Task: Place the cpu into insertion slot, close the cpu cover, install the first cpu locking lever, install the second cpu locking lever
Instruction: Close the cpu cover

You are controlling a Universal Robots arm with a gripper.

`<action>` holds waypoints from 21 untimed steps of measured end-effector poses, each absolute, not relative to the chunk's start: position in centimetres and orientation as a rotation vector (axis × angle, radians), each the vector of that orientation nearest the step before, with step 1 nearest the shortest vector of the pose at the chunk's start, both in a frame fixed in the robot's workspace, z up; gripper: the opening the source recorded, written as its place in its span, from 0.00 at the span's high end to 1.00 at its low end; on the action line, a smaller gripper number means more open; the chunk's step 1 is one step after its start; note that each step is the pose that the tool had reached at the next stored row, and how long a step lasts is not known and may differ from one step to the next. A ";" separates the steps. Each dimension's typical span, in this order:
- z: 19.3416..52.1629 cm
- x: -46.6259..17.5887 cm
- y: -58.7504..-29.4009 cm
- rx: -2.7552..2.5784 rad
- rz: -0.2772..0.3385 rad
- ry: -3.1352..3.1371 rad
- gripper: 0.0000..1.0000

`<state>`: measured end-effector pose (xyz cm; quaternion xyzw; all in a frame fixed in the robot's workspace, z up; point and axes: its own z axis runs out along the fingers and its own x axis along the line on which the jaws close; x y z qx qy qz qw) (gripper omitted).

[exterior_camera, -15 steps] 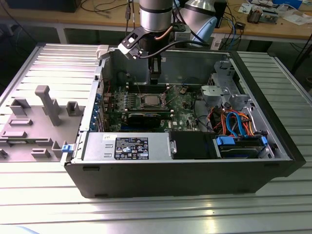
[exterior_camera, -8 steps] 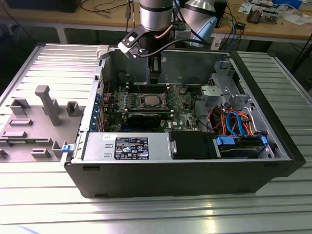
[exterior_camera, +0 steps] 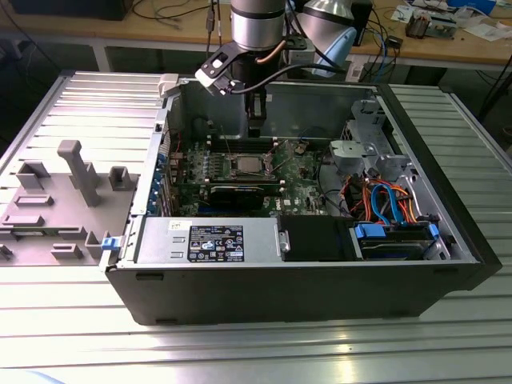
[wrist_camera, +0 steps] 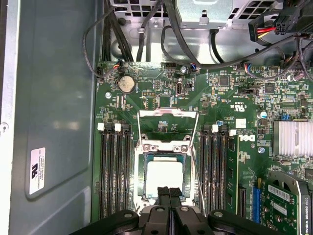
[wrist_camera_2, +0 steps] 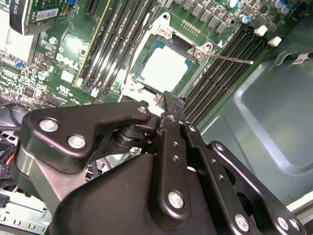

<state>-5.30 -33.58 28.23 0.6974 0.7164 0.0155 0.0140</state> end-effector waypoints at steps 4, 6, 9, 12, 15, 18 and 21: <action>28.5 -5.3 -33.6 2.172 0.048 2.231 0.89; 28.5 -5.3 -33.6 2.172 0.048 2.231 0.89; 28.5 -5.2 -33.6 2.171 0.048 2.231 0.89; 28.5 -5.0 -33.6 2.172 0.048 2.231 0.89; 28.5 -5.0 -33.6 2.171 0.048 2.231 0.89; 28.5 -4.9 -33.6 2.171 0.048 2.231 0.89; 28.5 -4.8 -33.6 2.171 0.048 2.231 0.89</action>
